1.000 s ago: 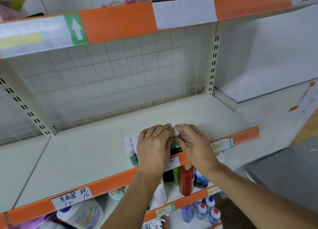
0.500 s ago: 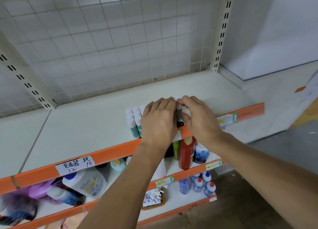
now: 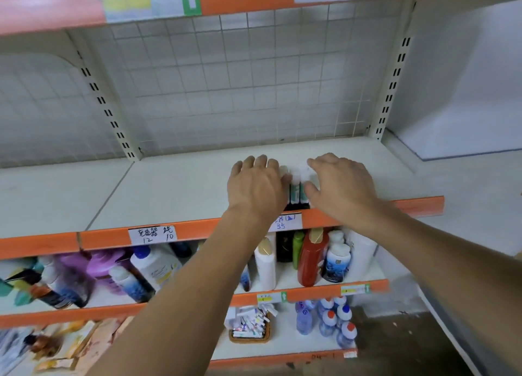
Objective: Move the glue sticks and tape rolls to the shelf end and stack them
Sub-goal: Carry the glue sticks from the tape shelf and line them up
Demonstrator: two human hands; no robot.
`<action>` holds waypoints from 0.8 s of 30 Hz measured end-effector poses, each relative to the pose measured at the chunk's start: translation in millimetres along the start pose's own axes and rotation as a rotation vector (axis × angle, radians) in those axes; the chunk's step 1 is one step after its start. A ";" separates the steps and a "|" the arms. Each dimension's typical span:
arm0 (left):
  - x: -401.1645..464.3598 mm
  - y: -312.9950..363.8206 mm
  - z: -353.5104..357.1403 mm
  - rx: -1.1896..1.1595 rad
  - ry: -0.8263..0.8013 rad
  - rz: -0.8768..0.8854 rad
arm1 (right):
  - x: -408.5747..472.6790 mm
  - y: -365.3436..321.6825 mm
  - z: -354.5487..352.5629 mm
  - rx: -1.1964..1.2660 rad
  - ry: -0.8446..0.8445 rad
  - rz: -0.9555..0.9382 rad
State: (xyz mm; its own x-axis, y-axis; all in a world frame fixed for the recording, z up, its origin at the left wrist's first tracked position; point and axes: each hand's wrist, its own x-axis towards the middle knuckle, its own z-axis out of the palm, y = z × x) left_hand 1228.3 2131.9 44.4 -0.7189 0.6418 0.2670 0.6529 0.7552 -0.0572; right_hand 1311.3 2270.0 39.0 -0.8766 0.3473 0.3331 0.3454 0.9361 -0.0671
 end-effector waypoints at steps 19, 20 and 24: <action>-81.4 -129.8 -36.3 0.118 -0.089 -0.431 | 31.7 -147.9 -14.3 0.095 -0.228 -0.505; -85.2 -139.0 -36.2 0.123 -0.096 -0.446 | 32.8 -158.5 -12.9 0.101 -0.227 -0.522; -100.3 -179.3 -34.6 0.151 -0.113 -0.521 | 40.2 -206.2 -6.3 0.109 -0.228 -0.604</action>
State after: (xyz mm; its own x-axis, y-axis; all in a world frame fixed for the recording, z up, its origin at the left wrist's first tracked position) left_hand 1191.5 1927.5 61.2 -0.9642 0.1824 0.1923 0.1688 0.9820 -0.0848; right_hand 1207.0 2090.6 72.1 -0.9589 -0.2495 0.1350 -0.2556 0.9663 -0.0295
